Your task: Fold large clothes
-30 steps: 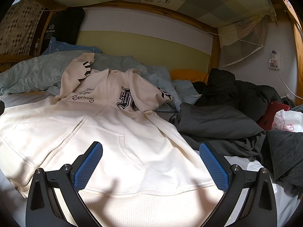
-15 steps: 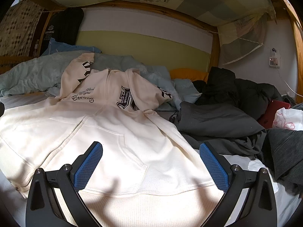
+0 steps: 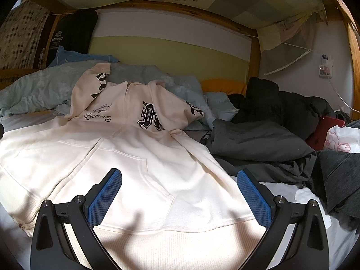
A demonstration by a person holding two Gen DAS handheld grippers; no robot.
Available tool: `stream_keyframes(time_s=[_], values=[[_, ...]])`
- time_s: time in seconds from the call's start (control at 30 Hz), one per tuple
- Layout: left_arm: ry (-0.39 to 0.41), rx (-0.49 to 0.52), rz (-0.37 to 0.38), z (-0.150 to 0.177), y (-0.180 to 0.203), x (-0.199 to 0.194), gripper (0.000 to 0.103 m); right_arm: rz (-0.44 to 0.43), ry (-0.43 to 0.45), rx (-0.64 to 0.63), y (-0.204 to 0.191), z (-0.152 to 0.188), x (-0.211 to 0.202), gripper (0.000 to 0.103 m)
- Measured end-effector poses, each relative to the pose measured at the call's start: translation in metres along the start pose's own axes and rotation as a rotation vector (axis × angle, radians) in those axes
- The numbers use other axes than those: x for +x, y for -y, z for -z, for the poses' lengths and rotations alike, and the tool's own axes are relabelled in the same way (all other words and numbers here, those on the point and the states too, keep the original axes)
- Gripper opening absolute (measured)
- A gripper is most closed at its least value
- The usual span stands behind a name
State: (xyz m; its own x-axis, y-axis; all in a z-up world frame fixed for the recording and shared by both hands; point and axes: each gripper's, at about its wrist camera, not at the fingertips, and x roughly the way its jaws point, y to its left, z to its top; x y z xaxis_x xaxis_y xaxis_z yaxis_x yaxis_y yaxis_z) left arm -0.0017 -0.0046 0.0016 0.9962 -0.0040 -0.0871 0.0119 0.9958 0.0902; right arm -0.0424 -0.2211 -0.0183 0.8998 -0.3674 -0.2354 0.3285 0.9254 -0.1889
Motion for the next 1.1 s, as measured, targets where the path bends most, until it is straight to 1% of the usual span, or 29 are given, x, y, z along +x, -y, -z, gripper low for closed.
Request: stream_keyframes(time_s=[0.1, 0.2, 0.23, 0.3, 0.33, 0.37, 0.43, 0.5, 0.53, 0.57, 0.63, 0.67, 0.7, 0.73, 0.77, 0.8, 0.83, 0.87, 0.9, 0.93, 0.97, 1.0, 1.03, 1.07, 1.1], values=[[0.001, -0.004, 0.007, 0.0, 0.0, 0.0, 0.103, -0.001, 0.0, 0.001, 0.0, 0.0, 0.0, 0.103], [0.014, -0.038, 0.032, 0.001, -0.003, -0.002, 0.103, -0.001, 0.0, 0.001, 0.0, 0.0, 0.0, 0.103], [0.014, -0.051, 0.026, 0.002, -0.002, -0.002, 0.103, -0.001, -0.001, 0.002, 0.0, 0.0, 0.0, 0.103], [-0.011, -0.058, -0.05, 0.001, -0.002, 0.0, 0.103, 0.011, -0.002, 0.008, 0.001, 0.0, -0.001, 0.103], [-0.025, -0.04, -0.069, 0.001, 0.0, 0.002, 0.103, 0.024, -0.004, 0.02, 0.003, 0.0, -0.002, 0.103], [-0.043, -0.02, -0.07, 0.0, 0.001, 0.004, 0.103, 0.033, 0.0, 0.033, 0.007, -0.001, -0.005, 0.103], [-0.055, 0.031, -0.035, -0.004, 0.004, 0.002, 0.103, 0.027, 0.025, 0.054, 0.017, -0.005, -0.021, 0.103], [-0.032, 0.056, 0.049, -0.015, 0.001, -0.011, 0.103, 0.007, 0.077, 0.057, 0.028, -0.014, -0.044, 0.103], [-0.017, 0.061, 0.058, -0.023, -0.001, -0.018, 0.103, 0.004, 0.097, 0.055, 0.033, -0.019, -0.053, 0.103], [0.004, 0.079, 0.049, -0.032, -0.002, -0.027, 0.103, -0.002, 0.115, 0.052, 0.039, -0.027, -0.065, 0.103], [0.074, 0.111, -0.028, -0.053, -0.003, -0.051, 0.103, -0.018, 0.138, 0.079, 0.052, -0.039, -0.08, 0.103], [0.118, 0.13, -0.05, -0.063, -0.005, -0.065, 0.103, -0.029, 0.147, 0.107, 0.06, -0.045, -0.087, 0.103], [0.154, 0.133, -0.05, -0.074, -0.008, -0.077, 0.103, -0.054, 0.16, 0.154, 0.073, -0.05, -0.096, 0.103], [0.172, 0.143, -0.044, -0.082, -0.011, -0.086, 0.103, -0.075, 0.17, 0.192, 0.083, -0.053, -0.102, 0.103], [0.165, 0.136, -0.024, -0.091, -0.017, -0.098, 0.103, -0.099, 0.186, 0.246, 0.097, -0.055, -0.109, 0.103], [0.153, 0.126, 0.013, -0.097, -0.022, -0.107, 0.103, -0.108, 0.203, 0.294, 0.108, -0.057, -0.116, 0.103], [0.142, 0.116, 0.05, -0.101, -0.027, -0.113, 0.103, -0.108, 0.211, 0.329, 0.118, -0.057, -0.12, 0.103], [0.145, 0.112, 0.085, -0.103, -0.031, -0.122, 0.103, -0.096, 0.199, 0.348, 0.132, -0.058, -0.125, 0.103], [0.148, 0.114, 0.086, -0.106, -0.035, -0.127, 0.103, -0.077, 0.181, 0.331, 0.14, -0.063, -0.126, 0.103], [0.153, 0.127, 0.069, -0.109, -0.035, -0.131, 0.103, -0.042, 0.174, 0.306, 0.145, -0.066, -0.127, 0.103], [0.145, 0.115, 0.056, -0.109, -0.038, -0.129, 0.103, 0.016, 0.18, 0.272, 0.149, -0.068, -0.128, 0.103], [0.139, 0.101, 0.052, -0.108, -0.041, -0.128, 0.103, 0.045, 0.182, 0.24, 0.15, -0.069, -0.129, 0.103], [0.12, 0.084, 0.06, -0.109, -0.044, -0.122, 0.103, 0.048, 0.165, 0.213, 0.149, -0.069, -0.126, 0.103], [0.081, 0.056, 0.066, -0.106, -0.049, -0.114, 0.103, 0.026, 0.135, 0.195, 0.148, -0.07, -0.121, 0.103], [0.035, 0.029, 0.072, -0.104, -0.052, -0.103, 0.103, -0.031, 0.088, 0.198, 0.148, -0.068, -0.113, 0.103]])
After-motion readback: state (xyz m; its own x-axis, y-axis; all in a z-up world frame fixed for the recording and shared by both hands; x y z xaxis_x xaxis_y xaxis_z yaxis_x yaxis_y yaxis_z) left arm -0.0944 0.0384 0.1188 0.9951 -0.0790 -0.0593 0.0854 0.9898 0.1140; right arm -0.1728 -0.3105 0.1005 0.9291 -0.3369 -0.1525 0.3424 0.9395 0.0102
